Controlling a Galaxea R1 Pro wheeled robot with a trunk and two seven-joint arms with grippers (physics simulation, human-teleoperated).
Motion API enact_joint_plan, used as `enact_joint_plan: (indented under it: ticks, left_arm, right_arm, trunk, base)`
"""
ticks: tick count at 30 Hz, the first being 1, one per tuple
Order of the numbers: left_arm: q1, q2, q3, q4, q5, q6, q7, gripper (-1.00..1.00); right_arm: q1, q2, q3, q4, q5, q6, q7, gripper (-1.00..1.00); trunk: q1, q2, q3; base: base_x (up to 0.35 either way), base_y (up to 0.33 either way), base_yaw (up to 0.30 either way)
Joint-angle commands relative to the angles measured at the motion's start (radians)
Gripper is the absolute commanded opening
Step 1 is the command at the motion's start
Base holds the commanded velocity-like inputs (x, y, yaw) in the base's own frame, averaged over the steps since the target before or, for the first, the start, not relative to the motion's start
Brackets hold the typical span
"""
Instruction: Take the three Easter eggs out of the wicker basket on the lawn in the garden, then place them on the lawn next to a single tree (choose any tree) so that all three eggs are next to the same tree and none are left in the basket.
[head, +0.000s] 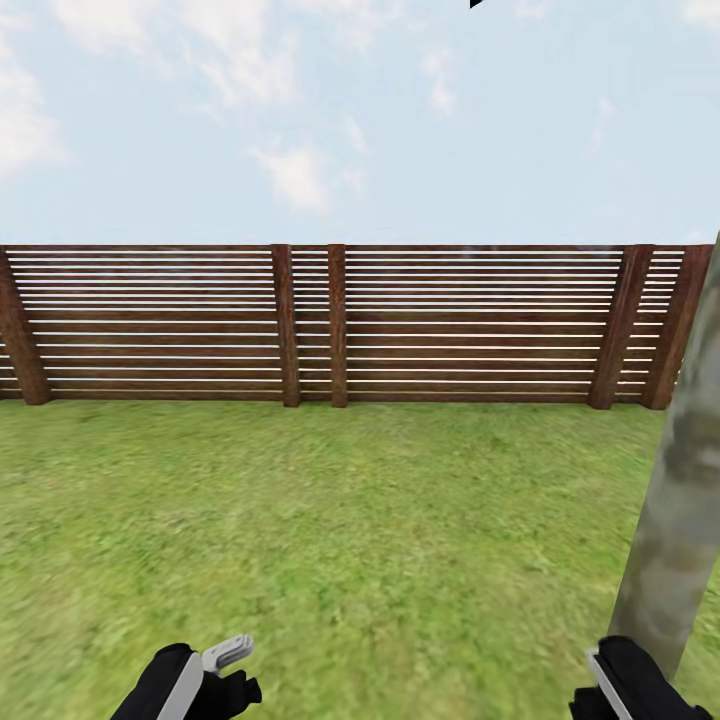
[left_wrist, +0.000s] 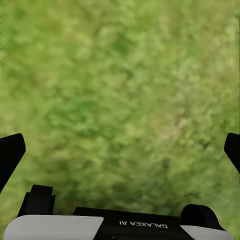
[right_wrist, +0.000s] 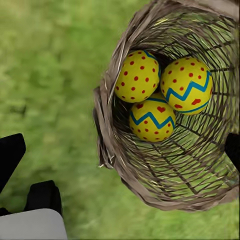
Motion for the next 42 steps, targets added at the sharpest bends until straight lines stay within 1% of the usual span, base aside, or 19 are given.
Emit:
enact_joint_plan:
  ticks: [1,2,5,8,11,12,13,15,17,18,19,25,32,35,37,40,42]
  left_arm:
    - [0.000,0.000,0.000,-0.001,0.011,0.004,0.010,1.00]
    - [0.000,0.000,0.000,-0.001,0.011,0.004,0.010,1.00]
    - [0.000,0.001,0.000,-0.002,0.011,0.004,0.009,1.00]
    - [0.000,0.002,0.001,-0.006,0.012,0.004,0.009,1.00]
    - [0.000,0.003,0.002,-0.008,0.012,0.005,0.009,1.00]
    - [0.000,0.003,0.002,-0.008,0.012,0.005,0.009,1.00]
    - [0.000,0.003,0.002,-0.008,0.012,0.005,0.009,1.00]
    - [0.000,0.003,0.002,-0.006,0.011,0.004,0.009,1.00]
    - [0.000,0.002,0.002,-0.005,0.011,0.004,0.009,1.00]
    - [0.000,0.002,0.002,-0.004,0.011,0.004,0.009,1.00]
    - [0.000,0.002,0.002,-0.004,0.011,0.004,0.009,1.00]
    - [0.000,0.002,0.002,-0.002,0.010,0.004,0.010,1.00]
    - [0.000,0.001,0.002,0.000,0.009,0.004,0.010,1.00]
    - [0.000,0.001,0.002,0.000,0.009,0.004,0.010,1.00]
    - [0.000,0.002,0.002,0.000,0.009,0.004,0.009,1.00]
    - [0.000,0.003,0.002,0.000,0.009,0.004,0.010,1.00]
    - [0.000,0.002,0.002,0.001,0.009,0.004,0.010,1.00]
  right_arm:
    - [0.000,-0.001,0.020,0.001,0.016,-0.004,0.000,1.00]
    - [0.000,-0.003,0.046,0.004,0.040,-0.016,0.002,1.00]
    - [0.000,-0.008,0.070,0.007,0.060,-0.027,0.016,1.00]
    - [-0.001,-0.011,0.071,-0.008,0.064,-0.024,0.054,1.00]
    - [-0.001,-0.009,0.076,-0.020,0.071,-0.027,0.075,1.00]
    - [-0.001,-0.011,0.075,-0.015,0.074,-0.029,0.079,1.00]
    - [-0.001,-0.019,0.073,-0.009,0.076,-0.031,0.081,1.00]
    - [0.000,-0.081,0.071,0.000,0.071,-0.036,0.085,1.00]
    - [0.000,-0.135,0.071,0.004,0.065,-0.046,0.090,1.00]
    - [0.000,-0.148,0.073,0.005,0.064,-0.051,0.099,1.00]
    - [0.000,-0.153,0.074,0.005,0.065,-0.054,0.104,1.00]
    - [0.000,-0.156,0.079,0.006,0.065,-0.057,0.113,1.00]
    - [0.000,-0.160,0.075,0.006,0.063,-0.061,0.113,1.00]
    - [0.000,-0.161,0.077,0.007,0.065,-0.075,0.115,1.00]
    - [0.000,-0.162,0.078,0.017,0.067,-0.090,0.144,1.00]
    - [0.000,-0.166,0.076,0.035,0.075,-0.095,0.211,1.00]
    - [0.000,-0.168,0.074,0.040,0.077,-0.094,0.234,1.00]
  trunk:
    - [0.000,-0.001,-0.001]
    - [0.000,-0.001,-0.001]
    - [0.000,-0.001,-0.001]
    - [0.000,-0.001,-0.001]
    - [0.000,-0.001,-0.001]
    - [0.000,-0.001,-0.001]
    - [0.000,-0.001,-0.001]
    - [0.000,-0.001,-0.001]
    - [0.000,-0.001,-0.001]
    - [0.000,-0.001,-0.001]
    - [0.000,-0.001,-0.001]
    - [0.000,-0.001,-0.001]
    - [0.000,-0.001,-0.001]
    - [0.000,-0.001,-0.001]
    - [0.000,-0.001,-0.001]
    - [0.000,-0.001,-0.001]
    - [0.000,-0.001,-0.001]
  base:
    - [0.000,0.000,0.000]
    - [0.000,0.000,0.000]
    - [0.000,0.000,0.000]
    - [0.000,0.000,0.000]
    - [0.000,0.000,0.000]
    - [0.000,0.000,0.000]
    - [0.000,0.000,0.000]
    - [0.000,0.000,0.000]
    - [0.000,0.000,0.000]
    - [0.000,0.000,0.000]
    - [0.000,0.000,0.000]
    - [0.000,0.000,0.000]
    - [0.000,0.000,0.000]
    - [0.000,0.000,0.000]
    - [0.000,0.000,0.000]
    - [0.000,0.000,0.000]
    - [0.000,0.000,0.000]
